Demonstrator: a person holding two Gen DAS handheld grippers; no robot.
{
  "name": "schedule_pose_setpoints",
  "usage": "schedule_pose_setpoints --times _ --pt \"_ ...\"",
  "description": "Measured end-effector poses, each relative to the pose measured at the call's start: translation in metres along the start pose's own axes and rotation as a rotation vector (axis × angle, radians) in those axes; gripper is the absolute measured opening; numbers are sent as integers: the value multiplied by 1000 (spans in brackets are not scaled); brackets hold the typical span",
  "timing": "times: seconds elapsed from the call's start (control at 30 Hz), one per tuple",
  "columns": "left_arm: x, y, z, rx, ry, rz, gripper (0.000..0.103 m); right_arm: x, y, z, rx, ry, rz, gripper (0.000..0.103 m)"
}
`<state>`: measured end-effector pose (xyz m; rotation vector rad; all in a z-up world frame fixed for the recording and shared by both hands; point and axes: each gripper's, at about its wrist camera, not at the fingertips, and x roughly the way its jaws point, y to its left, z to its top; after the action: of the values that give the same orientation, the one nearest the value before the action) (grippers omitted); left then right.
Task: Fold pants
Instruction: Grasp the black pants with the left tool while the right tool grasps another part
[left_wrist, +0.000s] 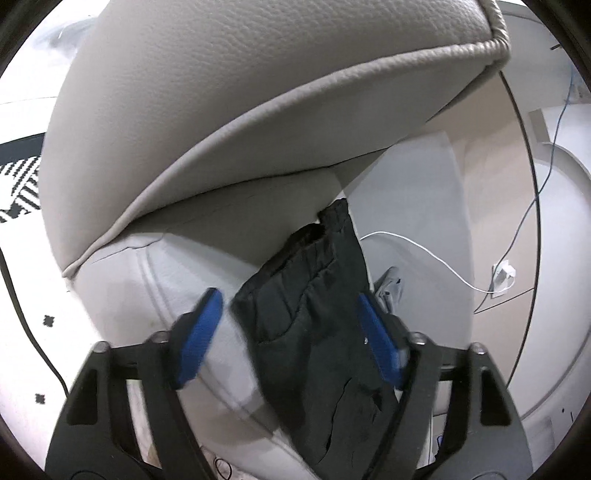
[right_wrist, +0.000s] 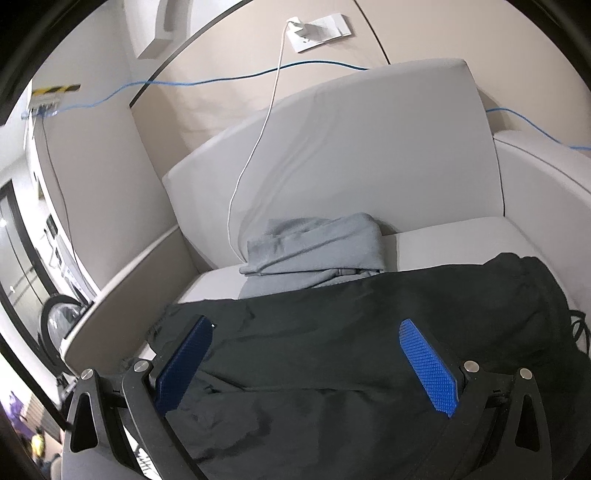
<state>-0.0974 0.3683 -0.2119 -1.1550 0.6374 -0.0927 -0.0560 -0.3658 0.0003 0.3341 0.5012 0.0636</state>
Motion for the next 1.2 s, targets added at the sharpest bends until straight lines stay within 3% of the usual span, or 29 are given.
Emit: schedule_pose_setpoints --times 0.03,0.07,0.2,0.27,0.4,0.43,0.6,0.7,0.73,0.97,1.1,1.2 --pt "3 4 1 -11 15 12 40 -1 -2 0 11 -2 5 103" --pt "7 8 -1 -27 33 17 31 -1 -4 1 19 -4 6 103" --pt "4 4 -5 -61 23 -7 30 -3 -15 3 72 -13 17 103" --pt "4 4 -6 -59 24 6 18 -5 -21 5 100 -19 23 103" --pt "5 5 -5 -74 10 1 8 -24 -25 13 105 -63 8 103" --pt "7 4 -4 -71 6 -6 8 -35 -24 17 104 -94 9 103" --pt "-9 1 -2 -41 -10 -49 7 -161 -25 31 89 -464 144 103" --pt "-7 -1 -3 -31 -15 -58 7 -225 -48 12 78 -609 133 103" --pt "-6 -1 -4 -31 -17 -57 7 -239 -60 5 100 -619 117 103" --pt "-16 0 -9 -22 -27 -41 7 -259 -168 -73 435 -406 -69 103" --pt "-16 -5 -9 3 -33 -28 7 -249 -198 -110 493 -268 -134 103" --pt "-14 -8 -9 12 -33 -14 7 -219 -212 -131 495 -171 -177 103"
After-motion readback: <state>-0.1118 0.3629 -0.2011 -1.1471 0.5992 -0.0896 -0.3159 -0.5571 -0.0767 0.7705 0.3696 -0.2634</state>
